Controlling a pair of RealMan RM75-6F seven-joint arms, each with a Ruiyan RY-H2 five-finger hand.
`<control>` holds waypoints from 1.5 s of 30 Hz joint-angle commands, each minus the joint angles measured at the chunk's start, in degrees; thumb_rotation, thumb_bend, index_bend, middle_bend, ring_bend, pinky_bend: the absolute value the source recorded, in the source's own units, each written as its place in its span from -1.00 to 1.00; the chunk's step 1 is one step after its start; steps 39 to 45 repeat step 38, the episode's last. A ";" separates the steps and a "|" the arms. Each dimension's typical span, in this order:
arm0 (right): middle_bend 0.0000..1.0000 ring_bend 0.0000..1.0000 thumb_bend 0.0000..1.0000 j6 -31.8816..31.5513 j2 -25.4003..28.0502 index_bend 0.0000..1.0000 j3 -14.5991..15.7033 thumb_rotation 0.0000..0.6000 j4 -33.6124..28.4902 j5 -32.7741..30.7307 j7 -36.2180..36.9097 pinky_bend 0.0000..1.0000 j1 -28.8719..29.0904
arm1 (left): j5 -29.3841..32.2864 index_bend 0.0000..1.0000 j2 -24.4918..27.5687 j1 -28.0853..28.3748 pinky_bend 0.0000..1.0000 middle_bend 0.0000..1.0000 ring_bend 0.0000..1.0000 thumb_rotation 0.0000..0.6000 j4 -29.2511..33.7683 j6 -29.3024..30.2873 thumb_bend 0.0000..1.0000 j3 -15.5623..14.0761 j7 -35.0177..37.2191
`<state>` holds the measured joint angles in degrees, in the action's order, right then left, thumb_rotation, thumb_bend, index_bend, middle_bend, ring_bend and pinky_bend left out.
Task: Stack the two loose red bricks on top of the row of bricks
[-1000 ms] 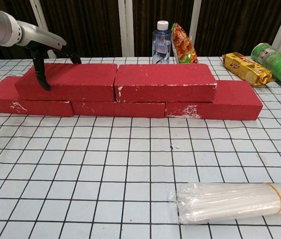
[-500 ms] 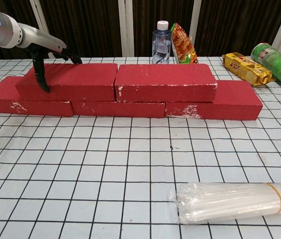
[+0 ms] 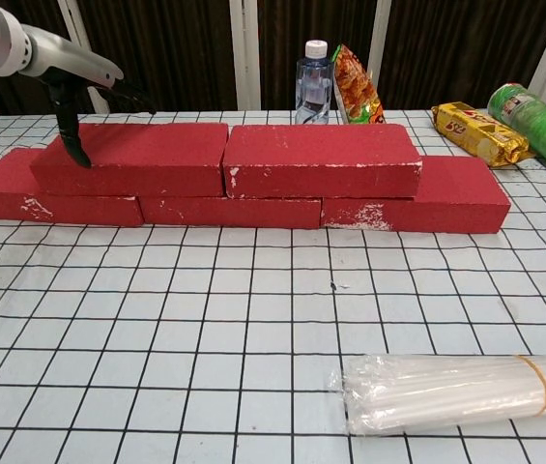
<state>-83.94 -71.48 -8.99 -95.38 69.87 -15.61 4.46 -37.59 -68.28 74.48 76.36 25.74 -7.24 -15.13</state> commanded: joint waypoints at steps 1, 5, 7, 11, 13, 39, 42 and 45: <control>-1.00 -1.00 -0.73 0.16 0.17 -0.95 0.13 1.00 -0.15 0.05 0.18 -1.00 -0.03 | 0.95 -1.00 4.11 -0.44 -1.00 -1.00 -1.00 1.00 4.68 1.38 -1.00 -0.60 0.31; -1.00 -1.00 -0.74 0.62 0.37 -0.95 0.27 1.00 -0.12 0.18 0.68 -1.00 0.06 | -0.08 -1.00 9.64 -3.72 -1.00 -1.00 -1.00 1.00 12.11 6.78 -1.00 -1.98 0.53; -1.00 -1.00 -0.73 0.81 0.40 -0.95 0.33 1.00 -0.06 0.26 0.96 -1.00 0.12 | -1.40 -1.00 11.34 -6.09 -1.00 -1.00 -1.00 1.00 14.82 10.36 -1.00 -2.73 0.31; -1.00 -1.00 -0.73 1.09 0.43 -0.95 0.64 1.00 0.03 1.03 1.57 -1.00 0.26 | -7.99 -1.00 15.54 -14.22 -1.00 -1.00 -1.00 1.00 22.56 21.65 -1.00 -3.32 2.69; -1.00 -1.00 -0.73 1.09 0.38 -0.95 0.88 1.00 0.20 1.72 1.75 -1.00 0.35 | -14.65 -0.99 16.28 -20.49 -1.00 -1.00 -1.00 1.00 25.37 30.24 -1.00 -3.59 5.82; -1.00 -1.00 -0.74 -2.51 0.96 -0.95 5.80 1.00 -2.82 12.78 -1.86 -1.00 -0.59 | -44.54 -0.83 1.09 -59.34 -1.00 -1.00 -1.00 1.00 13.74 68.21 -1.00 -4.73 11.02; -1.00 -1.00 -0.74 -2.51 0.96 -0.95 5.80 1.00 -2.82 12.78 -1.86 -1.00 -0.59 | -44.54 -0.83 1.09 -59.34 -1.00 -1.00 -1.00 1.00 13.74 68.21 -1.00 -4.73 11.02; -1.00 -1.00 -0.74 -2.51 0.96 -0.95 5.80 1.00 -2.82 12.78 -1.86 -1.00 -0.59 | -44.54 -0.83 1.09 -59.34 -1.00 -1.00 -1.00 1.00 13.74 68.21 -1.00 -4.73 11.02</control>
